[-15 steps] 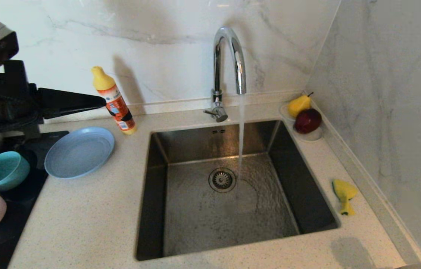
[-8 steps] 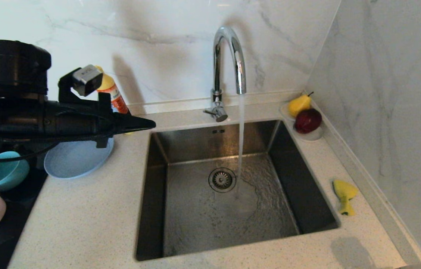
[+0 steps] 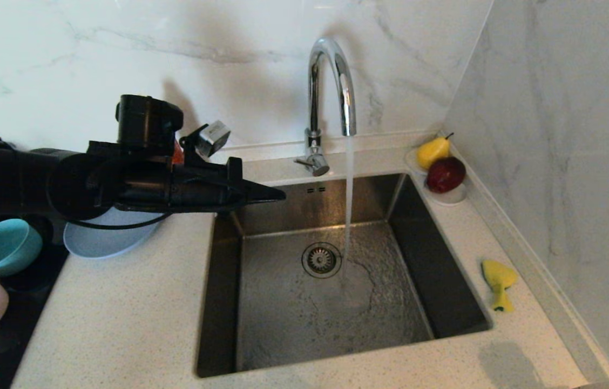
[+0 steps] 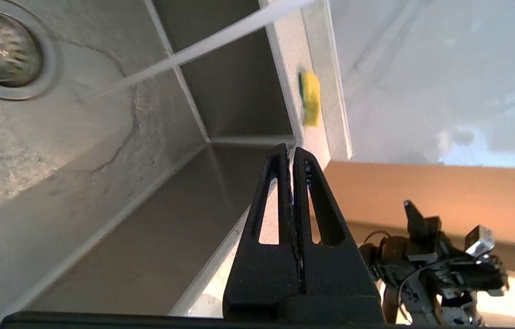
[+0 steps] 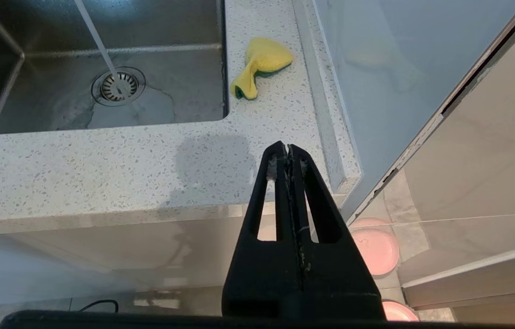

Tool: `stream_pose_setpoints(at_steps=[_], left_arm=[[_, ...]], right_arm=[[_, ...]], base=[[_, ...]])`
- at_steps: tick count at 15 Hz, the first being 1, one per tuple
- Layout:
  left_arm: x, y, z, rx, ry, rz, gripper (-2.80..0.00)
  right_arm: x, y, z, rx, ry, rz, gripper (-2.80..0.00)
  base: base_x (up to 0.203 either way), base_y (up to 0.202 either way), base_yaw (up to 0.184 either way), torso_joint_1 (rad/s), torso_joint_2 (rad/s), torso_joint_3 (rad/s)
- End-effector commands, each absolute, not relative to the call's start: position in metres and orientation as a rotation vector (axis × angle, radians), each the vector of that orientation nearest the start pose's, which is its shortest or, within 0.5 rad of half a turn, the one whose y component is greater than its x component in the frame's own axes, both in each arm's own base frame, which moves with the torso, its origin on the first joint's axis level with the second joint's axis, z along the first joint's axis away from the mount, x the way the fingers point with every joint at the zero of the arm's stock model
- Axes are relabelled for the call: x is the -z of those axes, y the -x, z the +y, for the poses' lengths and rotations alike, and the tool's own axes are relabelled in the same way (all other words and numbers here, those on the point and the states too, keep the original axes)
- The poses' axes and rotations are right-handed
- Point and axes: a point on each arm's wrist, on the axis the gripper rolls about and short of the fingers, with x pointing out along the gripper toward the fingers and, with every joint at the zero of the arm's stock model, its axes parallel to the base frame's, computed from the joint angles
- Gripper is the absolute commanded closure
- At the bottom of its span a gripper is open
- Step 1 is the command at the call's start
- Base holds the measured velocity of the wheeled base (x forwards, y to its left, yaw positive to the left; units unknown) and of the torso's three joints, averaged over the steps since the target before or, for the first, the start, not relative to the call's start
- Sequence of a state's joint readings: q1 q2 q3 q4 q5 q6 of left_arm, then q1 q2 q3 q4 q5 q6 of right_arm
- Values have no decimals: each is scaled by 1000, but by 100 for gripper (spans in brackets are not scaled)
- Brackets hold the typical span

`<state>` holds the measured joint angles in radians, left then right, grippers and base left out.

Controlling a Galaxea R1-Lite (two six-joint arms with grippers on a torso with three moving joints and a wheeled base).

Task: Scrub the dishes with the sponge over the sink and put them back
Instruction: Turn off the faucet

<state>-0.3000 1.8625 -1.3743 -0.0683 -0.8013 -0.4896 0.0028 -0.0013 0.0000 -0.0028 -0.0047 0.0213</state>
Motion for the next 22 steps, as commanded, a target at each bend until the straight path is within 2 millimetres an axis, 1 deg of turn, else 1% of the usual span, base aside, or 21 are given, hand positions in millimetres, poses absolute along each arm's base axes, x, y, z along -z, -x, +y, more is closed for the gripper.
stream_pose_setpoints(at_steps=[1, 5, 7, 9, 12, 16, 18, 22], left_arm=[[-210, -360, -140, 978, 544, 742, 0], [-194, -378, -149, 976, 536, 720, 0], [-184, -392, -153, 914, 529, 676, 0], [-182, -403, -156, 860, 558, 634, 0], [-182, -414, -159, 857, 610, 603, 0], [-189, -435, -167, 860, 661, 553, 0], [-189, -445, -169, 826, 671, 512, 0], [-184, -460, -174, 826, 713, 464, 0]], right_arm=[[-76, 23, 0, 1, -21, -5, 0], [-76, 23, 0, 1, -21, -5, 0], [-76, 23, 0, 1, -21, -5, 0], [-76, 23, 0, 1, -21, -5, 0], [-76, 23, 0, 1, -21, -5, 0], [-76, 23, 0, 1, -21, -5, 0], [-76, 23, 0, 1, -21, -5, 0], [-76, 23, 0, 1, -21, -5, 0]], base=[[0, 0, 0, 0, 0, 0], [0, 0, 0, 0, 0, 0], [0, 0, 0, 0, 0, 0], [0, 0, 0, 0, 0, 0], [0, 0, 0, 0, 0, 0], [0, 0, 0, 0, 0, 0], [0, 0, 0, 0, 0, 0], [0, 0, 0, 0, 0, 0]])
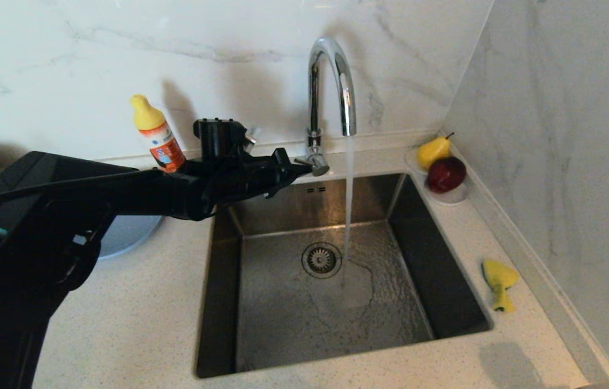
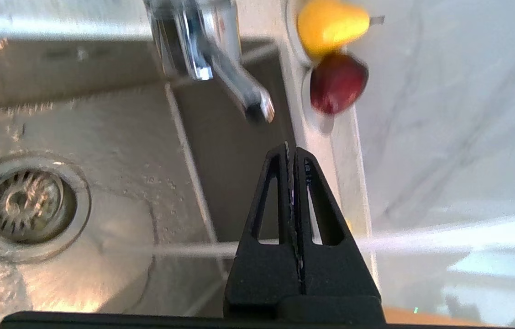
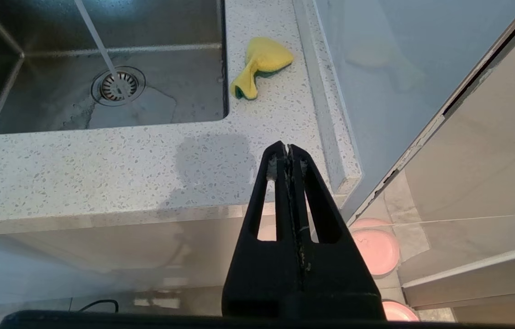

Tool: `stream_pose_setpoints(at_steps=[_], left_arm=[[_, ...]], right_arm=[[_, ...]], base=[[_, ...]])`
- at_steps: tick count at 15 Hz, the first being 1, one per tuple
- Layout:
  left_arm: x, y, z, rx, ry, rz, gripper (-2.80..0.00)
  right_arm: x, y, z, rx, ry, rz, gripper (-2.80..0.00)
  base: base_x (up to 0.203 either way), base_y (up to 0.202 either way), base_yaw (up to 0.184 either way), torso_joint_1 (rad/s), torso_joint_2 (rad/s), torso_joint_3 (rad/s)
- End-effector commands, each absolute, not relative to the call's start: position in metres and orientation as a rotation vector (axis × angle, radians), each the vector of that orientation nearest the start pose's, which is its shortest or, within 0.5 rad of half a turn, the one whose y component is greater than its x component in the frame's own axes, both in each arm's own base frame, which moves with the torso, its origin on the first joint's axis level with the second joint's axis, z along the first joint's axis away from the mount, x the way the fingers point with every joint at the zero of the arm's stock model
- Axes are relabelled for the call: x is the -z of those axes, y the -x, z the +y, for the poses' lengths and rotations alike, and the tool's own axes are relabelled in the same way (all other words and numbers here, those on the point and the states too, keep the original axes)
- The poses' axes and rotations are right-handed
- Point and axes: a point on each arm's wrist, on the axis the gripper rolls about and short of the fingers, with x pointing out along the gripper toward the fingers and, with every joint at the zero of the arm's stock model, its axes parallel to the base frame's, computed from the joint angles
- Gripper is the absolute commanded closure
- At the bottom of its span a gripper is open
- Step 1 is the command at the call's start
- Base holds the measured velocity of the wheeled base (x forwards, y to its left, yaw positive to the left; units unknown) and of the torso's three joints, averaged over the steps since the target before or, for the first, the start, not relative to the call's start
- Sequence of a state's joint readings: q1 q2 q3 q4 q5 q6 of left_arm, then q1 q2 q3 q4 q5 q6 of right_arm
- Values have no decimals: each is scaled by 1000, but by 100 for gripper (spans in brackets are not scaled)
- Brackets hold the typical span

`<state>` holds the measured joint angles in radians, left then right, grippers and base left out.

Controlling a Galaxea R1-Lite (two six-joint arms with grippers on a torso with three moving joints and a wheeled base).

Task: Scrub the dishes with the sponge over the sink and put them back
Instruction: Turn off the faucet

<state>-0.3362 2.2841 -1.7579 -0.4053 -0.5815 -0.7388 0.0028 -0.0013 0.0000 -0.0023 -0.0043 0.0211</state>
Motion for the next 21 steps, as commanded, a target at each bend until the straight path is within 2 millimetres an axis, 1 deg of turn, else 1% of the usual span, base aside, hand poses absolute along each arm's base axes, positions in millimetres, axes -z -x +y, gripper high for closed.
stream_pose_setpoints(at_steps=[1, 6, 9, 13, 19, 21], left_arm=[[-183, -464, -175, 826, 726, 459, 0], [-185, -476, -178, 816, 757, 417, 0], [-184, -478, -175, 810, 769, 418, 0], [-184, -483, -166, 803, 771, 389, 0], [-191, -484, -163, 828, 769, 321, 0], [-191, -486, -159, 818, 770, 315, 0]], right_arm=[[-76, 23, 0, 2, -21, -5, 0], [-76, 23, 0, 1, -21, -5, 0], [-76, 23, 0, 1, -21, -5, 0], [-76, 23, 0, 1, -21, -5, 0], [-76, 23, 0, 2, -21, -5, 0], [-76, 23, 0, 1, -21, -5, 0]], base=[[0, 0, 0, 0, 0, 0], [0, 0, 0, 0, 0, 0], [0, 0, 0, 0, 0, 0], [0, 0, 0, 0, 0, 0], [0, 0, 0, 0, 0, 0], [0, 0, 0, 0, 0, 0]])
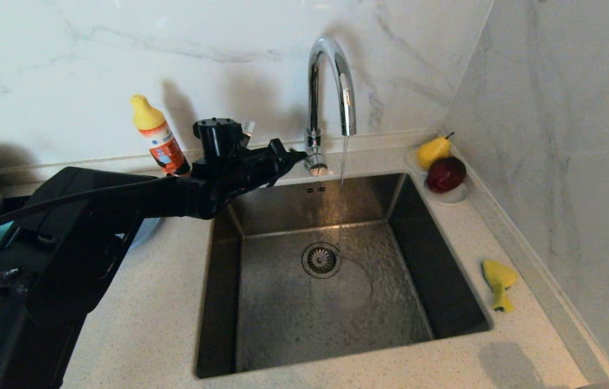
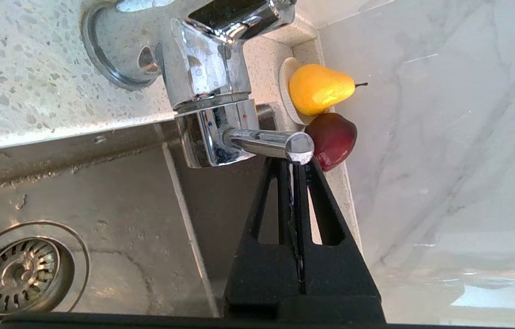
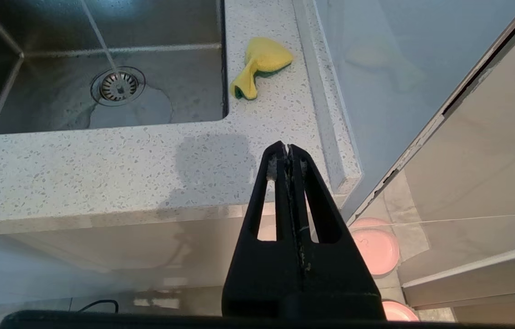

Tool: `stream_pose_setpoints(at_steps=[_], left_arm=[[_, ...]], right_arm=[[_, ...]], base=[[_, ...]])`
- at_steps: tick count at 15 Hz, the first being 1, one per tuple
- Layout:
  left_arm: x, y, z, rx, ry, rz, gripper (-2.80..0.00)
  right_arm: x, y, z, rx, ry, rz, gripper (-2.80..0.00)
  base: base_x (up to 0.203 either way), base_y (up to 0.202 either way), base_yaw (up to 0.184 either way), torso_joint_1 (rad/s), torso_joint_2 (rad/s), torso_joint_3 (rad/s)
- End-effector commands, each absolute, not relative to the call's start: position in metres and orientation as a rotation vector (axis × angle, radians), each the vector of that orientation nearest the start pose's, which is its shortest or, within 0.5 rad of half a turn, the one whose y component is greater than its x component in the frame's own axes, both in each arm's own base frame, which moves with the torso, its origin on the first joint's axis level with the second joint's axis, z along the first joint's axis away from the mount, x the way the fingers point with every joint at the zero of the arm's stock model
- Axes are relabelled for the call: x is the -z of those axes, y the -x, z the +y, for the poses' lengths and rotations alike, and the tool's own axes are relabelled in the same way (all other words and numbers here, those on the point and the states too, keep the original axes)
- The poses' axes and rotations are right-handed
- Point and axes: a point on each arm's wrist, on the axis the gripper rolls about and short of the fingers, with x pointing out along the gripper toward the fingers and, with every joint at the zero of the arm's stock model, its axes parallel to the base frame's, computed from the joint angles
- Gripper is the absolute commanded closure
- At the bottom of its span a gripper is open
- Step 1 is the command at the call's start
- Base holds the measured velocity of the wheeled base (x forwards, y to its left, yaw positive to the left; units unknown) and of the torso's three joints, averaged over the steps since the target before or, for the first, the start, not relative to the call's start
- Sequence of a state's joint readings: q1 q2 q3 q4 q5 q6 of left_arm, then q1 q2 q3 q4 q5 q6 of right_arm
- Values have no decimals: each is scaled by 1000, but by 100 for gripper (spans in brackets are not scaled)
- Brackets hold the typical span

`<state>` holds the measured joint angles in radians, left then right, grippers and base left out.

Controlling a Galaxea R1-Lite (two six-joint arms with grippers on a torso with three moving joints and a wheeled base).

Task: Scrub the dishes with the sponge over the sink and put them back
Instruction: Turn off the faucet, then place the bowl on the plate

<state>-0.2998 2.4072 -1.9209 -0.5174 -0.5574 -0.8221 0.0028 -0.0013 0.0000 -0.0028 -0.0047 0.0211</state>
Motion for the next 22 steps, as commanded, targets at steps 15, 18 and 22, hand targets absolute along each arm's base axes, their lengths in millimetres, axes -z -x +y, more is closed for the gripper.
stream_pose_setpoints(at_steps=[15, 18, 22], left_arm=[[-284, -315, -103, 616, 614, 267, 0], [-309, -257, -78, 241, 459, 223, 0], [-325, -192, -47, -213, 287, 85, 0]], right_arm=[[-76, 23, 0, 1, -21, -5, 0], [-76, 23, 0, 1, -21, -5, 0], [-76, 23, 0, 1, -21, -5, 0]], base=[[0, 0, 0, 0, 0, 0], [0, 0, 0, 0, 0, 0], [0, 0, 0, 0, 0, 0]])
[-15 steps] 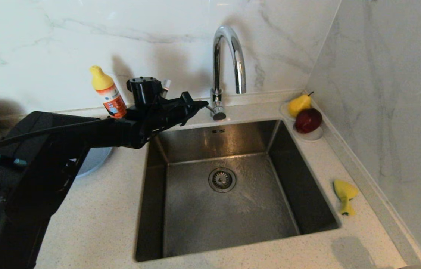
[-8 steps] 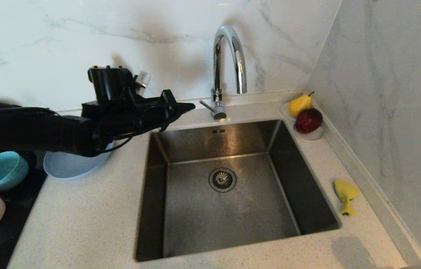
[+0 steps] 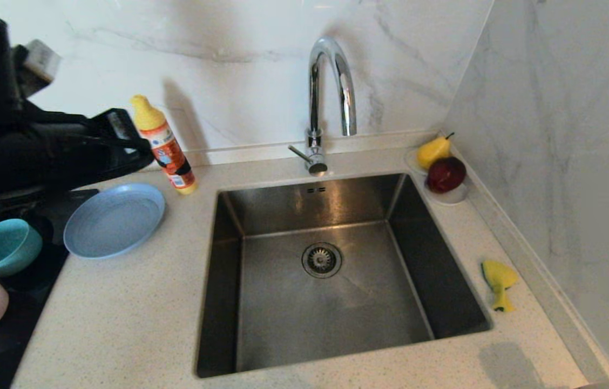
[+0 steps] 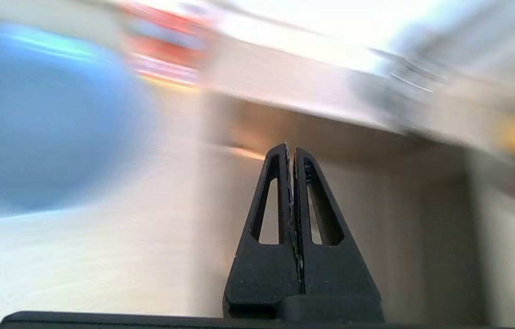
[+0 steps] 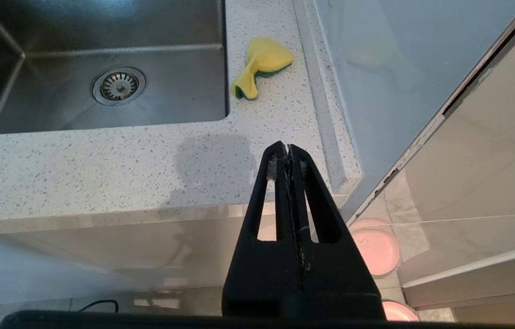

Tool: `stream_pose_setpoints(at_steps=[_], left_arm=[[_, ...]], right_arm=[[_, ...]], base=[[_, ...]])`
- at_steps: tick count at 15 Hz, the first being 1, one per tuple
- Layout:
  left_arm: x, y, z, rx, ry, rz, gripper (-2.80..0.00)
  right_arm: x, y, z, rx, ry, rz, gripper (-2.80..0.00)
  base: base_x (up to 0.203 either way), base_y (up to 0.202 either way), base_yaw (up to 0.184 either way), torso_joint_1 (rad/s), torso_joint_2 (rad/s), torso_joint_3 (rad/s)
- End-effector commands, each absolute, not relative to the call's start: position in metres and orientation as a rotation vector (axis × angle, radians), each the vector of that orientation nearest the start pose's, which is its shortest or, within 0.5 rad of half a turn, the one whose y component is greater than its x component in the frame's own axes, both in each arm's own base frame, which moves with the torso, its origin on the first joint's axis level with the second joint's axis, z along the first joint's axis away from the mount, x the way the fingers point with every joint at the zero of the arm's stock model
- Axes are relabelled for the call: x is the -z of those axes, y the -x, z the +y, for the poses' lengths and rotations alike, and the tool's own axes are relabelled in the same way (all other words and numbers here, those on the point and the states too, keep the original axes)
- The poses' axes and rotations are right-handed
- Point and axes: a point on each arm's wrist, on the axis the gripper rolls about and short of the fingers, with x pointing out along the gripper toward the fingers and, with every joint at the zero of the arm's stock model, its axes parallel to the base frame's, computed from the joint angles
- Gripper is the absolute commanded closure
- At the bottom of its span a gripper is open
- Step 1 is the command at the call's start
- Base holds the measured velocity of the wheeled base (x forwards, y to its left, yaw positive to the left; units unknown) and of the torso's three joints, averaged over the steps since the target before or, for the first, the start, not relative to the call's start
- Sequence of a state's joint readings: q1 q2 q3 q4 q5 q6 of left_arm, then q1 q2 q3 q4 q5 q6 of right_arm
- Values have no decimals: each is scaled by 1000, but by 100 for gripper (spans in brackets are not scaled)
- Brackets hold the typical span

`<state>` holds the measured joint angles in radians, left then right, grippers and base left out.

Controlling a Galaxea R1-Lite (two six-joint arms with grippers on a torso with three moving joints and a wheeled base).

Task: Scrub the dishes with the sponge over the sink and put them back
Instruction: Place the bowl on the plate

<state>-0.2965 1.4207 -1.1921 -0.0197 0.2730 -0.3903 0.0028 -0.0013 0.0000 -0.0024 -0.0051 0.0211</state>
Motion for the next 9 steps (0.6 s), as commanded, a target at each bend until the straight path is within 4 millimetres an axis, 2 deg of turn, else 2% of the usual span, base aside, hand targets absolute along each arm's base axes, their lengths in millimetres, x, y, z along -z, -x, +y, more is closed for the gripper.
stream_pose_setpoints(at_steps=[1, 3, 4, 7, 9], left_arm=[[-320, -178, -41, -303, 220, 75, 0], [-322, -158, -27, -413, 179, 39, 0], [-323, -155, -17, -479, 165, 31, 0], [-321, -159, 9, -638, 108, 46, 0], [-316, -173, 22, -674, 89, 101, 0]], right_arm=[[-76, 23, 0, 2, -21, -5, 0], [-76, 23, 0, 1, -21, -5, 0], [-76, 23, 0, 1, -21, -5, 0], [-76, 23, 0, 1, -21, -5, 0], [-76, 23, 0, 1, -21, -5, 0]], base=[[0, 0, 0, 0, 0, 0], [0, 0, 0, 0, 0, 0], [0, 0, 0, 0, 0, 0], [0, 0, 0, 0, 0, 0], [0, 0, 0, 0, 0, 0]])
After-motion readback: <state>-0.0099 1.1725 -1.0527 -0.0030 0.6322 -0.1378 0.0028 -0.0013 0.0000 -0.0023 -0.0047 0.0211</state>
